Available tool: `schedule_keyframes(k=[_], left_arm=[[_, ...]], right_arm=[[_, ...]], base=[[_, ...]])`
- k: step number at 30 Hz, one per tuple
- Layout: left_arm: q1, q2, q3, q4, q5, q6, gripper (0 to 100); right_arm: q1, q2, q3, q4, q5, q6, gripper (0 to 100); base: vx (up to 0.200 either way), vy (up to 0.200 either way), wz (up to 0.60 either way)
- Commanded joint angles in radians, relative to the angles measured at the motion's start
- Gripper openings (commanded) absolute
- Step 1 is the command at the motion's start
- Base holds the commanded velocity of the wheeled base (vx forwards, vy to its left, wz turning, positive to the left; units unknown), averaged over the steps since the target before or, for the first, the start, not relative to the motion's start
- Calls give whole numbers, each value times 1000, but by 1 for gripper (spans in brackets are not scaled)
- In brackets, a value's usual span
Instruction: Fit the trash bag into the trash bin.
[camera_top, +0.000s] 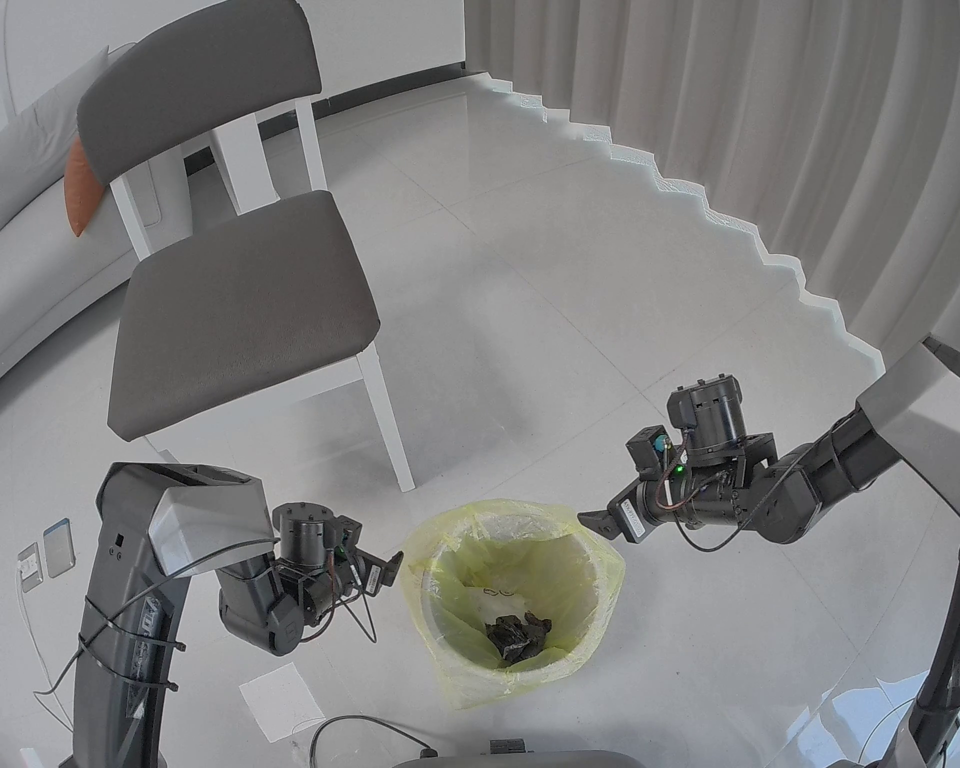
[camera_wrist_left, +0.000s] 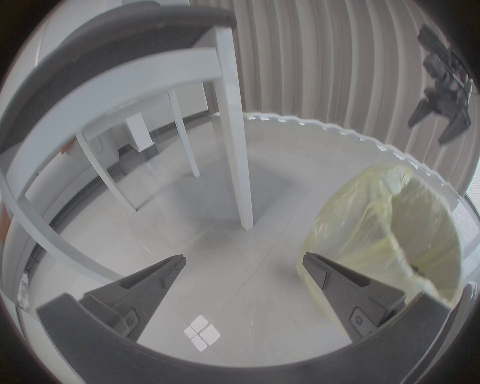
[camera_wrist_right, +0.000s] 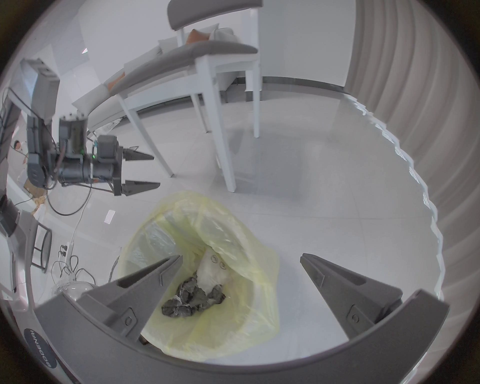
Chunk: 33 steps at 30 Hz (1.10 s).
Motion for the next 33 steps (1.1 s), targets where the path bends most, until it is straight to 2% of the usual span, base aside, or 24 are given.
schedule_keyframes(k=[1,9,16,25,33], left_arm=[[-43,10,-89,59,-1,6,100],[-22,-2,-68,62,4,-7,100],[32,-70,43,-52,3,-13,100],[36,-134,153,-162,1,-60,100],[33,-154,212,-233,-1,-64,100]], right_arm=[[-40,-20,28,8,-1,-8,100],[-81,51,46,30,-1,-77,100],[-101,169,9,28,-1,-89,100],[-137,293,-98,51,-15,-170,100],[-124,395,-273,151,-15,-181,100]], base=[[0,0,0],[0,0,0],[0,0,0],[0,0,0],[0,0,0]])
